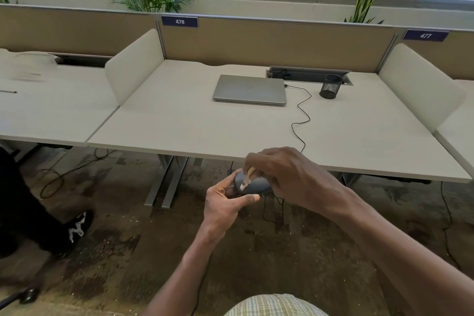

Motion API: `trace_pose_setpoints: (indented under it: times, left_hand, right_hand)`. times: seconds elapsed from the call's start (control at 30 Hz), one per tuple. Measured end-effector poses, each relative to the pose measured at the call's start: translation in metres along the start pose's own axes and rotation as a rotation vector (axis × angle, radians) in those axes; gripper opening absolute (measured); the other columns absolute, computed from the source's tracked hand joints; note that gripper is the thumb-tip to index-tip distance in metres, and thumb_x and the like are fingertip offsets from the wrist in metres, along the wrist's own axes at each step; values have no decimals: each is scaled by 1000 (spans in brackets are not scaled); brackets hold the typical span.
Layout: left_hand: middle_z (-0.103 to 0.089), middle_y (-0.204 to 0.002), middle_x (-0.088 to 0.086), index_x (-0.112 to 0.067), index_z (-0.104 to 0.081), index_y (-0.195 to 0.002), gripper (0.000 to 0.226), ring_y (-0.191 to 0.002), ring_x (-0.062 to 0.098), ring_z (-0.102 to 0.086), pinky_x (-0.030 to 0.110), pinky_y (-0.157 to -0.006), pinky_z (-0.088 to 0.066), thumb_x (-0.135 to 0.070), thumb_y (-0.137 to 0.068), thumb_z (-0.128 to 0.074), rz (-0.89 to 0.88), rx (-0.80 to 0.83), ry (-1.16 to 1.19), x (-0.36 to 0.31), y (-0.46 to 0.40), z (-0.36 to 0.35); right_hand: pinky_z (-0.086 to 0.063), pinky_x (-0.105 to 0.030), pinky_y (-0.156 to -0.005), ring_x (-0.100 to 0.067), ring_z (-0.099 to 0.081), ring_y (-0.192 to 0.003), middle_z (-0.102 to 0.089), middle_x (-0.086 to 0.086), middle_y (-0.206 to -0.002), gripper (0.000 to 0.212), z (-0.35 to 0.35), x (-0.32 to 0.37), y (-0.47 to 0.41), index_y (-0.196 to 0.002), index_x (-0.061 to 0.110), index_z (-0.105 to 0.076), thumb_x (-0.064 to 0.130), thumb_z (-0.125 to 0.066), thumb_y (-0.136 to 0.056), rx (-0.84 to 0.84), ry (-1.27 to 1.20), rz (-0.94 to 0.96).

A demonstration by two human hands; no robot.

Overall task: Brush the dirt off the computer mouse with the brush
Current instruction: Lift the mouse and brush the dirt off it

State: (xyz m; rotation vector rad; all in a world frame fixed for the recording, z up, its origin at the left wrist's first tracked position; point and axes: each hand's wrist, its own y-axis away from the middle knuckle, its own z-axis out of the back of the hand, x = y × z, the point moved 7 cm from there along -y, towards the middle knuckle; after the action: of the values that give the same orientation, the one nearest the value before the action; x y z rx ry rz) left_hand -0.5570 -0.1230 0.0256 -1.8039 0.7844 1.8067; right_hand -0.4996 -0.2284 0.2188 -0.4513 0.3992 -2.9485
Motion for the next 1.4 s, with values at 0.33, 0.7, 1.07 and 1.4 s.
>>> trace_pose_setpoints:
  times: [0.33, 0.7, 1.07, 1.4]
  left_hand:
    - [-78, -115, 8, -15, -64, -140, 78, -110, 21, -76, 46, -99, -60, -12, -68, -96, -1, -26, -10, -1, -2, 1]
    - [-81, -105, 3, -34, -69, -115, 57, -102, 20, -78, 27, -86, -62, -7, -69, -89, -72, 11, 107, -24, 3, -6]
    - [-81, -96, -2, -31, -64, -130, 70, -97, 12, -77, 30, -95, -60, -12, -68, -91, -64, -10, 78, -16, 2, -9]
    - [-78, -111, -12, -9, -58, -143, 79, -106, 1, -74, 13, -85, -56, 2, -71, -90, -74, -54, 56, -18, 2, 1]
  right_hand:
    - [-43, -14, -57, -5, -48, -72, -67, 0, -80, 21, -6, 6, 13, -92, 14, -63, -6, -59, -87, 79, 43, 43]
    - [-41, -8, -64, 1, -50, -88, -74, 5, -92, 32, -15, -3, 26, -99, 16, -71, -10, -67, -80, -3, 60, -58]
    - [-39, -14, -48, -5, -49, -52, -65, 2, -72, 13, -4, -5, 27, -105, 10, -61, 9, -64, -93, -285, -28, -272]
    - [-36, -7, -54, 7, -47, -57, -62, 8, -76, 24, 6, -19, 46, -103, 10, -65, -6, -68, -86, -346, -26, -337]
